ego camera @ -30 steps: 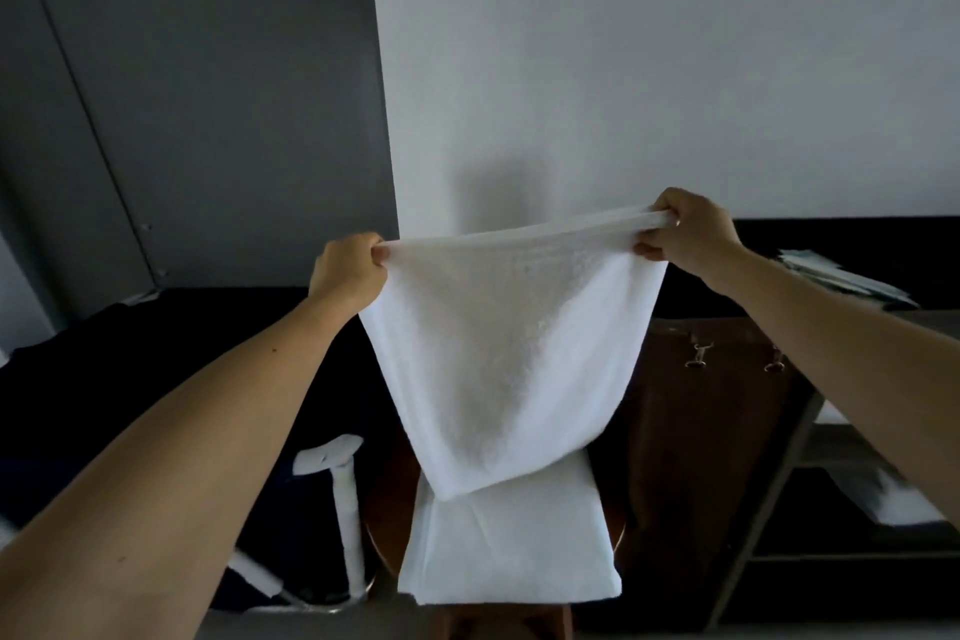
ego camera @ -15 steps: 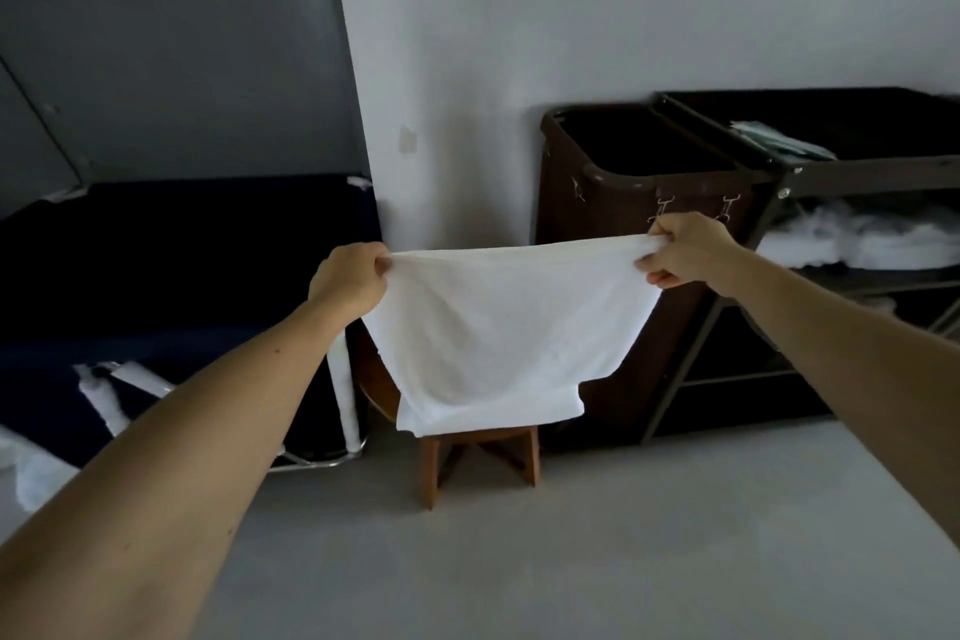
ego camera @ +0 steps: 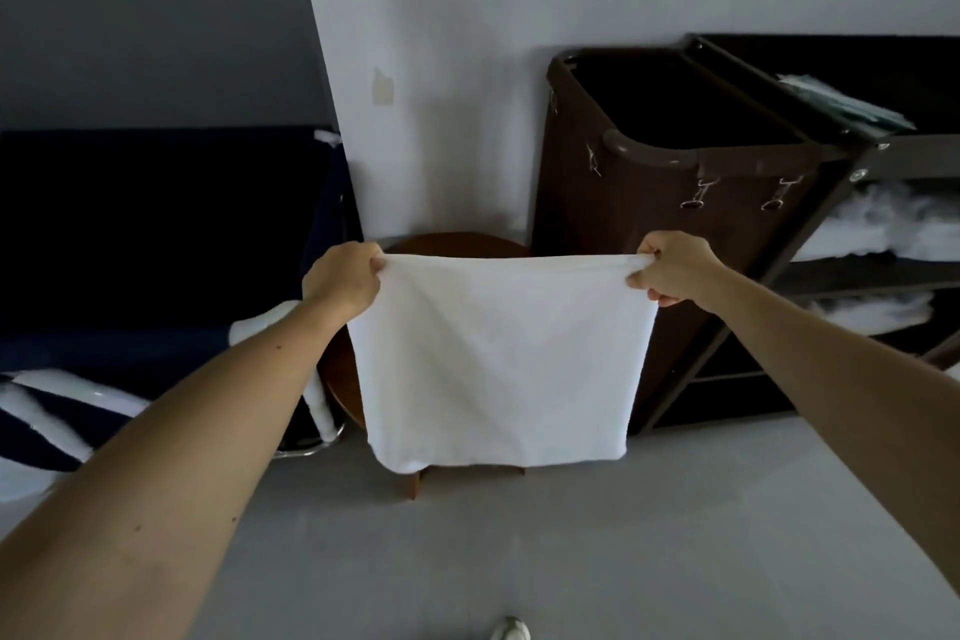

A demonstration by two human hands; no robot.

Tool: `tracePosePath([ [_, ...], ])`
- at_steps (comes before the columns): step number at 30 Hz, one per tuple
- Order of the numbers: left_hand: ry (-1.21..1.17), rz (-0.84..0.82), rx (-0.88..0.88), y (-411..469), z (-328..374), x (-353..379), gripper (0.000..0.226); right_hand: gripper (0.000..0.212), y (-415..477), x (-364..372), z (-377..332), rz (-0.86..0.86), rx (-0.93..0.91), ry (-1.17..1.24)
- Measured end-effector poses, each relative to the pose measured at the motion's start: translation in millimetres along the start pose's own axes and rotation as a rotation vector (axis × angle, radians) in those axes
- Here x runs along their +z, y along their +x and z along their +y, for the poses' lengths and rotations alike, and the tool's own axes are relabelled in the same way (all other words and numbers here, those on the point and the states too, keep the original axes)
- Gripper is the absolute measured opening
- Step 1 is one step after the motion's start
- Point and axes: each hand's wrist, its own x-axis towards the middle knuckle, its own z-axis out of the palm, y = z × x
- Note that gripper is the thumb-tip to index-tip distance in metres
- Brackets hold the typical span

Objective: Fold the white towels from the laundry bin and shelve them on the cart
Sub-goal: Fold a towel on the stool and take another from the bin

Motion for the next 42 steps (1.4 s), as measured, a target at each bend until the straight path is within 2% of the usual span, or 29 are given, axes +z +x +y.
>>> tracePosePath([
  [7, -0.011, -0.091, -0.132, 97.0, -15.3, 72.7, 0.024, 0.013, 133.1, 51.4, -1.5, -0.078, 0.022, -0.035],
  [12, 0.002, -0.184, -0.156, 148.1, -32.7, 132.4, 0.025, 0.009, 205.8, 100.7, 11.2, -0.097, 0.043, -0.182],
  [16, 0.019, -0.160, -0.154, 192.4, -52.8, 178.7, 0.029, 0.015, 257.8, 136.7, 14.9, -0.106, 0.007, -0.224],
  [18, -0.018, -0.163, -0.149, 217.4, -61.8, 204.0, 0.028, 0.025, 284.2, 154.6, 18.5, -0.118, 0.057, -0.209],
  [21, -0.136, -0.177, -0.187, 250.0, -77.7, 244.4, 0.028, 0.062, 316.6, 179.2, 23.2, -0.266, 0.195, -0.228],
  [23, -0.164, -0.269, -0.201, 261.5, -84.7, 266.3, 0.033, 0.071, 329.1, 193.1, 24.2, -0.373, 0.271, -0.227],
  [28, -0.185, -0.426, -0.195, 274.8, -93.2, 293.4, 0.042, 0.061, 348.1, 221.3, 22.6, -0.448, 0.322, -0.222],
  [32, -0.251, -0.605, -0.221, 277.4, -99.3, 301.7, 0.050, 0.073, 350.8, 236.8, 23.5, -0.405, 0.363, -0.168],
  [34, -0.165, -0.801, -0.132, 270.7, -101.6, 304.6, 0.065, 0.086, 348.3, 244.6, 28.8, -0.357, 0.409, -0.195],
  [36, -0.050, -0.913, -0.073, 260.7, -101.9, 308.8, 0.078, 0.095, 341.0, 251.2, 36.6, -0.316, 0.466, -0.200],
  [39, -0.070, -0.896, -0.118, 255.9, -99.2, 313.2, 0.084, 0.101, 333.4, 259.1, 56.0, -0.242, 0.526, -0.040],
  [42, 0.012, -0.918, -0.086, 259.6, -98.0, 316.8, 0.091, 0.097, 332.5, 263.6, 69.4, -0.273, 0.538, 0.027],
])
